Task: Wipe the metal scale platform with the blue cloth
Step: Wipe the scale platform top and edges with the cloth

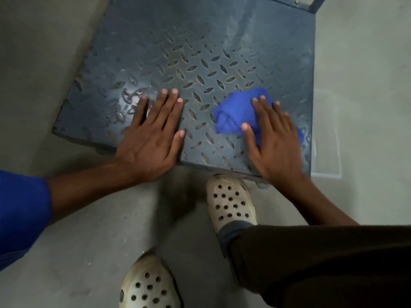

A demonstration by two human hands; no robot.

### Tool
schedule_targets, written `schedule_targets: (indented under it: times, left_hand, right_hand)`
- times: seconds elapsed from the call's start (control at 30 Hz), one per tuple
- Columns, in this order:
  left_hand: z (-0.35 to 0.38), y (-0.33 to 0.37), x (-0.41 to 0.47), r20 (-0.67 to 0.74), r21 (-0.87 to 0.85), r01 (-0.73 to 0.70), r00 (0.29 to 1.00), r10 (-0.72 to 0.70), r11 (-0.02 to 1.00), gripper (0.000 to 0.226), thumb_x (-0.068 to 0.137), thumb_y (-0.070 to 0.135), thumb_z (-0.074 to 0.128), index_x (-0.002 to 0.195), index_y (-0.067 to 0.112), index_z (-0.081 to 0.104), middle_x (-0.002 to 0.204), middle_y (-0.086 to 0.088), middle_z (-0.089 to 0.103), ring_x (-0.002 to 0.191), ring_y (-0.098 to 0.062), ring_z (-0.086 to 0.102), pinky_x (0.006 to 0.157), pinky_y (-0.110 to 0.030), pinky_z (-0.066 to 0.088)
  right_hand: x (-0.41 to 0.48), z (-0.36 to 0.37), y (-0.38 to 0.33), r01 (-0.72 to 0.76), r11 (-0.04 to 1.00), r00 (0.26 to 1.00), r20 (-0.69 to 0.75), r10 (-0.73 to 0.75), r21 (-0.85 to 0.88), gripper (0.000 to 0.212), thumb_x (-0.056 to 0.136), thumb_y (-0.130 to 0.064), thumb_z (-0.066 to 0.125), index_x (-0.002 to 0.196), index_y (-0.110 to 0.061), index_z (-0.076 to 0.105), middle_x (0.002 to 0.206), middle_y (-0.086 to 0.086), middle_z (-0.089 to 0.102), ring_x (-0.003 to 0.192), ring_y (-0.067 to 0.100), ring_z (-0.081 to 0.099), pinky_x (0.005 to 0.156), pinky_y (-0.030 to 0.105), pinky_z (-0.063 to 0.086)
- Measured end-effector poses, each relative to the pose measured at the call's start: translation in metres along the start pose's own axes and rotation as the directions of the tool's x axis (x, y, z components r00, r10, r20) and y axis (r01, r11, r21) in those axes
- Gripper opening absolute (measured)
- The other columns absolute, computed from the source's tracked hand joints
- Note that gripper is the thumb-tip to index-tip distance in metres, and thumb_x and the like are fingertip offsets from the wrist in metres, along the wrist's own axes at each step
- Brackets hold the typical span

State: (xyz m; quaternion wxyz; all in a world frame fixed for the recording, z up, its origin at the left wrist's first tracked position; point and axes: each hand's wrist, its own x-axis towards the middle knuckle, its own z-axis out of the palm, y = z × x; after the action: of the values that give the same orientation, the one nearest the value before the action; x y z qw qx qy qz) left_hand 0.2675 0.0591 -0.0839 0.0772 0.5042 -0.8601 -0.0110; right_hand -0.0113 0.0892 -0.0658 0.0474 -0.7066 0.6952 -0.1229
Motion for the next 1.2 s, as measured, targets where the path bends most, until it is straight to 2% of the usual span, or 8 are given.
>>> schedule_targets:
  times: [0.07,0.17,0.27,0.47,0.7,0.83,1.03,1.2]
  left_hand:
    - [0.001,0.014,0.007,0.015,0.006,-0.043,0.999,0.043,0.999,0.070,0.110,0.040,0.018,0.165,-0.003,0.023,0.175,-0.022,0.016,0.164,-0.034,0.011,0.130,-0.061,0.013]
    - [0.005,0.028,0.012,0.024,0.006,-0.099,0.995,0.098,0.995,0.072,0.107,0.039,0.020,0.162,-0.008,0.026,0.173,-0.027,0.018,0.163,-0.041,0.014,0.126,-0.068,0.017]
    - [0.008,0.031,0.013,0.043,0.007,-0.111,0.993,0.110,0.994,0.076,0.105,0.042,0.019,0.164,-0.006,0.021,0.174,-0.025,0.014,0.164,-0.039,0.010,0.127,-0.068,0.013]
    - [0.013,0.041,0.018,0.028,-0.023,-0.114,0.993,0.114,0.993,0.075,0.109,0.045,0.014,0.167,-0.003,0.013,0.176,-0.022,0.005,0.165,-0.034,0.001,0.129,-0.064,0.009]
    - [0.016,0.048,0.037,0.029,-0.039,-0.233,0.972,0.234,0.972,0.090,0.093,0.049,0.034,0.163,-0.006,0.025,0.173,-0.027,0.018,0.162,-0.042,0.014,0.126,-0.070,0.016]
    - [0.013,0.053,0.037,0.036,-0.050,-0.186,0.981,0.188,0.981,0.074,0.106,0.041,0.020,0.166,-0.002,0.018,0.175,-0.023,0.011,0.165,-0.036,0.006,0.129,-0.064,0.010]
    - [0.014,0.068,0.075,0.098,-0.087,-0.125,0.986,0.133,0.988,0.077,0.105,0.048,0.009,0.168,0.004,0.010,0.177,-0.017,0.003,0.165,-0.031,-0.002,0.132,-0.058,0.001]
    - [0.014,0.084,0.108,0.158,-0.066,-0.046,0.986,0.056,0.997,0.083,0.098,0.049,0.001,0.168,0.005,-0.001,0.178,-0.015,-0.007,0.165,-0.030,-0.009,0.132,-0.054,-0.006]
  right_hand:
    - [0.011,0.007,-0.019,-0.004,1.000,1.000,0.014,0.004,-0.007,0.065,0.108,-0.053,0.032,0.163,-0.018,0.029,0.170,0.007,0.029,0.159,0.033,0.021,0.126,0.056,0.024]
    - [-0.015,0.011,-0.037,0.135,0.991,0.991,0.029,-0.134,-0.014,0.064,0.109,-0.048,0.037,0.163,-0.015,0.028,0.171,0.006,0.027,0.160,0.029,0.016,0.129,0.051,0.020]
    - [-0.061,-0.001,-0.013,0.173,0.985,0.983,0.068,-0.173,0.007,0.065,0.108,-0.048,0.042,0.162,-0.014,0.030,0.170,0.003,0.027,0.161,0.022,0.016,0.128,0.049,0.024]
    - [-0.023,-0.025,0.062,-0.232,0.972,0.972,-0.025,0.233,0.029,0.072,0.105,-0.060,0.039,0.163,-0.020,0.028,0.170,0.003,0.030,0.159,0.024,0.023,0.126,0.049,0.030]
    - [-0.067,-0.001,-0.004,0.142,0.984,0.989,0.034,-0.147,0.110,0.066,0.105,-0.044,0.054,0.160,-0.013,0.036,0.168,0.003,0.034,0.160,0.020,0.019,0.127,0.046,0.027]
    - [-0.026,-0.012,0.047,0.007,0.999,1.000,-0.014,-0.007,0.033,0.070,0.106,-0.054,0.048,0.163,-0.019,0.029,0.169,0.001,0.032,0.159,0.020,0.022,0.126,0.047,0.031]
    - [0.057,-0.015,0.087,-0.090,0.996,0.995,-0.033,0.089,-0.015,0.069,0.106,-0.056,0.041,0.164,-0.020,0.027,0.170,0.002,0.030,0.159,0.026,0.023,0.127,0.043,0.027]
    - [-0.003,-0.014,0.053,-0.077,0.997,0.997,0.014,0.077,-0.004,0.066,0.109,-0.051,0.039,0.166,-0.024,0.020,0.173,-0.003,0.021,0.161,0.018,0.012,0.131,0.043,0.019]
